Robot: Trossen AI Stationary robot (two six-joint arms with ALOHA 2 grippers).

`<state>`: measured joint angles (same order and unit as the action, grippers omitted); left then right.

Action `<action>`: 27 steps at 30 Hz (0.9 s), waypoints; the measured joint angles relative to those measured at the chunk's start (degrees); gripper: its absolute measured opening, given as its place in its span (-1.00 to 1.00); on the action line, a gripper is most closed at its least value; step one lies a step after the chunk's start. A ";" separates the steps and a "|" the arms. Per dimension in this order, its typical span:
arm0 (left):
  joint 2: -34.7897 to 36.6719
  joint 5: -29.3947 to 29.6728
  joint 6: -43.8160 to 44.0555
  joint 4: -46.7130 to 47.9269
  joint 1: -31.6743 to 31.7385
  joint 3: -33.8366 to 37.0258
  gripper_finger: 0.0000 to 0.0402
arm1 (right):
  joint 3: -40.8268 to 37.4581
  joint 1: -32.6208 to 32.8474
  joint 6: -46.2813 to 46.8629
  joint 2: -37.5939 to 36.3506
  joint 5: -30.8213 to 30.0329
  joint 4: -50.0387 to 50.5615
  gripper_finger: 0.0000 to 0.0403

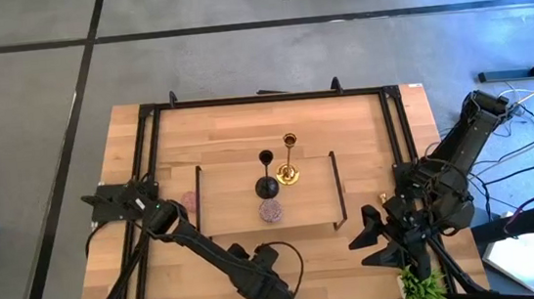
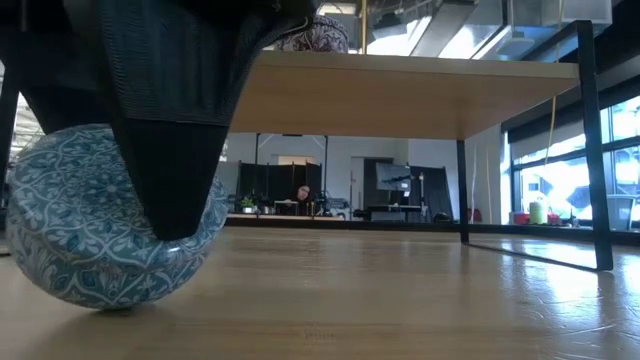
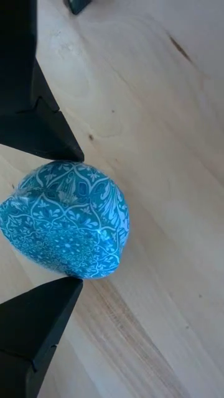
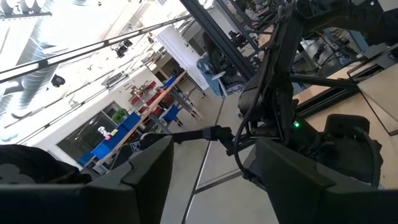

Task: Pick & Place candle stick holders
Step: Put the blue scented candle on the shelf

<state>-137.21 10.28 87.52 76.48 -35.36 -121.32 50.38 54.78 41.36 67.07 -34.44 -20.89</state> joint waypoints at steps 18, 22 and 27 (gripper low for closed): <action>0.17 -0.35 -2.75 -3.87 0.22 -0.02 0.35 | 0.00 0.00 0.85 0.00 0.00 0.57 0.15; 0.17 -0.38 -3.38 -6.89 0.22 -0.04 0.31 | 0.00 0.00 0.85 0.00 0.00 1.07 0.15; 0.17 -0.61 -4.81 -10.13 0.24 -0.04 0.30 | -0.01 0.00 0.85 0.00 0.00 1.34 0.15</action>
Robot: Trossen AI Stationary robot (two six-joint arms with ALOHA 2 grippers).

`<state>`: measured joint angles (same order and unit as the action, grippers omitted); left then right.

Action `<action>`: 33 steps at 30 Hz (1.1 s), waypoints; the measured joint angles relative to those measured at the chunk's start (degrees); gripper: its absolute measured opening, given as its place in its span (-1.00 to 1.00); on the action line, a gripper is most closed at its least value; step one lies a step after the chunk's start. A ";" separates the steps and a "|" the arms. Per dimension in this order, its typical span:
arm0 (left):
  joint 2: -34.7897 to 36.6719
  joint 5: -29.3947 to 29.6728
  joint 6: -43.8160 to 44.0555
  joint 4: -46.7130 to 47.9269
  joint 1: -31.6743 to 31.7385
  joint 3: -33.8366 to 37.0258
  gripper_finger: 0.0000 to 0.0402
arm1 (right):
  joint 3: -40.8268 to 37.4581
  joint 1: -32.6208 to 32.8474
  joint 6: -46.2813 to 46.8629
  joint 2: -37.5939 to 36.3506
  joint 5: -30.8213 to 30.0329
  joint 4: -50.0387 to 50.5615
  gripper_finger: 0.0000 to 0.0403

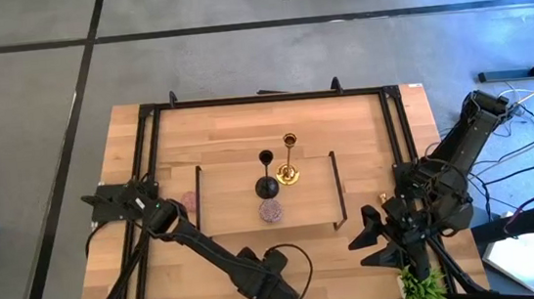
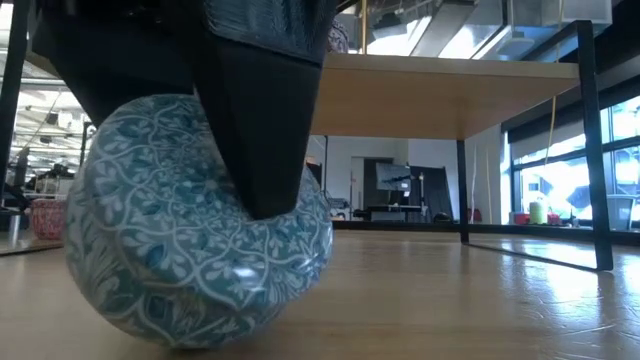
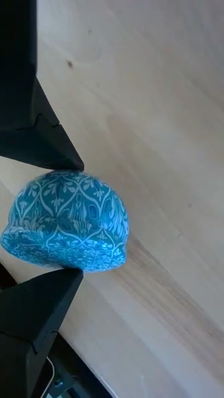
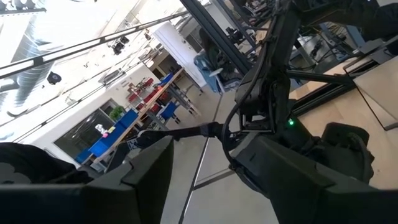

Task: Pick & Place candle stick holders
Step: Put the blue scented candle on the shelf

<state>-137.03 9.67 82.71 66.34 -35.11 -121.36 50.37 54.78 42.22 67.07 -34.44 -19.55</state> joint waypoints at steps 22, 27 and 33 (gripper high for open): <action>-3.37 -5.24 -2.74 -5.77 0.76 -0.17 -0.01 | 0.00 0.00 0.61 0.00 0.00 0.57 0.15; -3.37 -6.50 -3.53 -5.77 0.76 -0.20 -0.11 | 0.02 0.00 0.59 0.00 0.00 0.57 0.15; -2.72 -8.79 -3.90 -5.67 0.74 -0.20 -0.11 | 0.00 0.00 0.46 0.02 0.00 0.55 0.15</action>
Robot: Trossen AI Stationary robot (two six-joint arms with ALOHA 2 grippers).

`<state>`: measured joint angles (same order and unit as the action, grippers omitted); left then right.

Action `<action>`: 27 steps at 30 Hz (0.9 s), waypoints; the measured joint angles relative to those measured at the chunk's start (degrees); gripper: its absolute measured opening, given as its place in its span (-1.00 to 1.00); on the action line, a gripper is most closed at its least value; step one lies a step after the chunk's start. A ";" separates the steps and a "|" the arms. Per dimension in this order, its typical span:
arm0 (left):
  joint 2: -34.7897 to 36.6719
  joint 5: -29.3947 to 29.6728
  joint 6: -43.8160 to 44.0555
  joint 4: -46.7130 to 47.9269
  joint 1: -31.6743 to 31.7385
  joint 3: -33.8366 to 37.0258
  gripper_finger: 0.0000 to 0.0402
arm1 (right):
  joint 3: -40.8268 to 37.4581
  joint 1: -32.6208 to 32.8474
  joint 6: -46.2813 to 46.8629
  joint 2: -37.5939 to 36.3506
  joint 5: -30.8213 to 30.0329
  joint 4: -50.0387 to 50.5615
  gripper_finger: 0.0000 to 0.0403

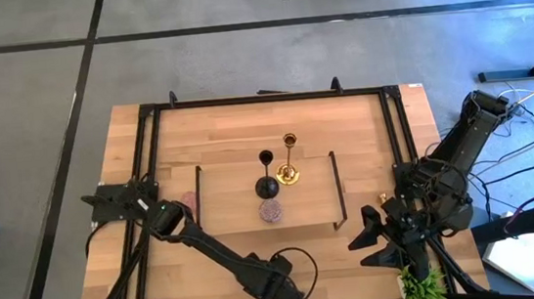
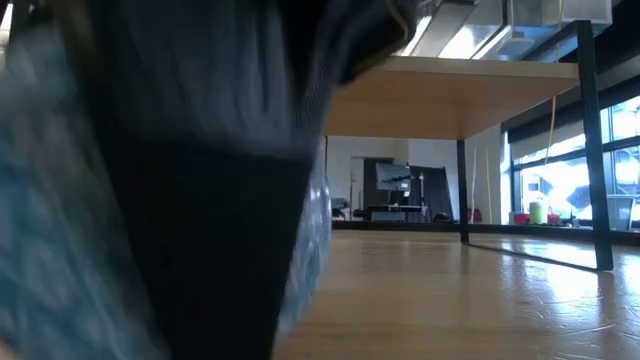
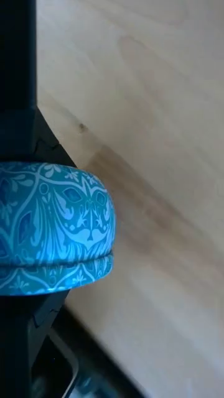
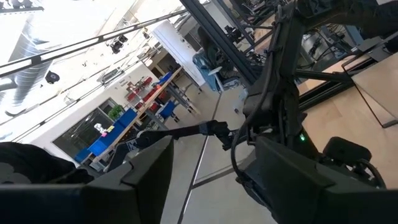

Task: Pick & Place candle stick holders
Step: Put the blue scented candle on the shelf

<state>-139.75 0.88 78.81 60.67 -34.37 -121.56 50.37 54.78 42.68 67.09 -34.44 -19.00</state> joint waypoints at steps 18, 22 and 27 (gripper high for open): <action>12.33 3.59 -2.76 5.75 -0.13 -0.15 -0.11 | 0.00 0.00 -3.73 0.01 -0.51 -0.11 0.15; 12.69 1.01 -4.51 9.71 -0.13 -0.09 -0.11 | 0.01 0.00 -8.82 0.02 -4.24 -1.27 0.15; 16.25 1.38 -4.63 13.88 -0.13 -0.11 -0.11 | 0.02 -0.04 -15.32 0.02 -6.21 -3.71 0.17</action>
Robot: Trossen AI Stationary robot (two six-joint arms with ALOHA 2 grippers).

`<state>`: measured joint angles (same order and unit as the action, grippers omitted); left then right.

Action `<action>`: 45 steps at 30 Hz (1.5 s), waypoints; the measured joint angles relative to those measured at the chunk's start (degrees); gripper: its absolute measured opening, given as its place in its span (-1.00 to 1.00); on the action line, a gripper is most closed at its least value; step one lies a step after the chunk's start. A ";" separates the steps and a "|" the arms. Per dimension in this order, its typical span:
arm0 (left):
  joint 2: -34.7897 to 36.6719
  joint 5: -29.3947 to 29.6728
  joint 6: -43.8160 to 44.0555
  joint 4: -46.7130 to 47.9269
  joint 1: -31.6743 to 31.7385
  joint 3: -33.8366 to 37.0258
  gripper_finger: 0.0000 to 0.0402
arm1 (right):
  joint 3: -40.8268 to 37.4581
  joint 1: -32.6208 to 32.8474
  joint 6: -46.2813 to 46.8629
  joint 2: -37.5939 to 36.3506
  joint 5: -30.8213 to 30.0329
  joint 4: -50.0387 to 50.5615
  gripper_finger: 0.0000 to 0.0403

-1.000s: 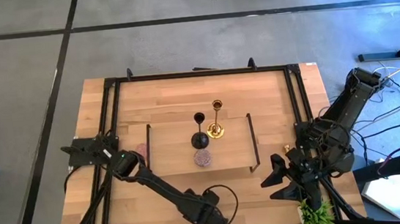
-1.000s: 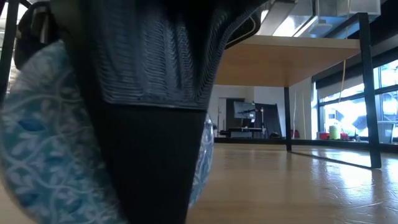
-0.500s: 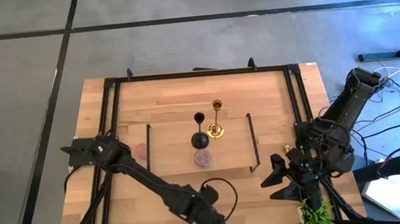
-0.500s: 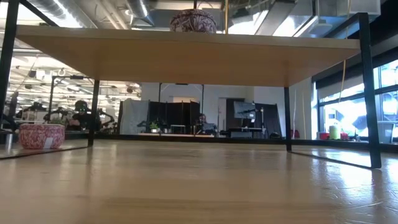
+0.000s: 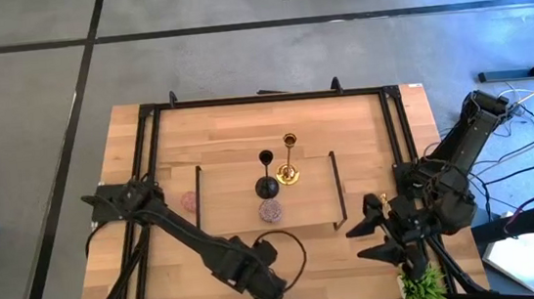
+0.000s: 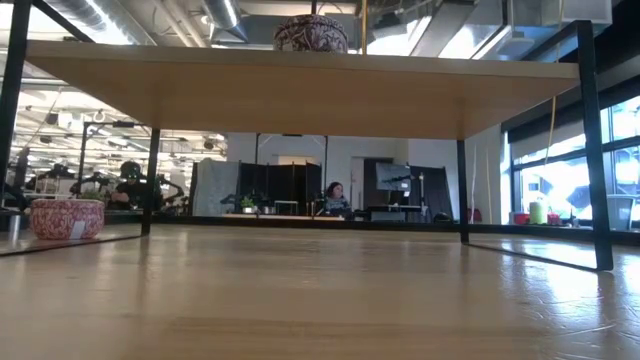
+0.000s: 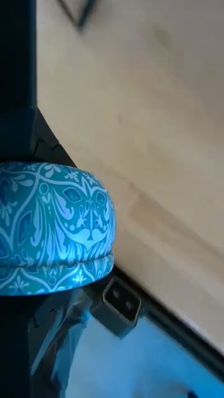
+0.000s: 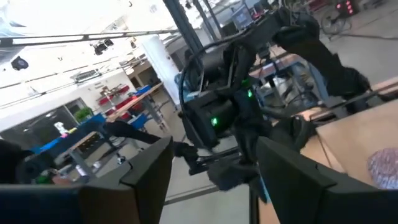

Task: Pick & Place candle stick holders
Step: Put the blue scented candle on the shelf

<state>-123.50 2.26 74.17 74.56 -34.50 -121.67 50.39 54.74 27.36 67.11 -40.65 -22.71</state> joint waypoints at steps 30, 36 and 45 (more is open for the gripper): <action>20.98 17.14 -7.91 -55.25 6.05 11.17 -0.11 | 40.00 2.21 -30.51 26.08 -25.55 28.10 0.67; 20.98 12.45 -7.61 -69.66 6.88 16.62 -0.11 | 49.76 3.23 -39.11 32.56 -34.28 32.03 0.76; 20.89 11.08 -6.67 -76.71 6.86 20.15 -0.11 | 49.90 3.34 -35.17 32.52 -37.10 33.78 0.83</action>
<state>-102.61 13.34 67.50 -2.16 -27.64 -101.51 100.29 58.08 -7.82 99.63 -77.75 11.07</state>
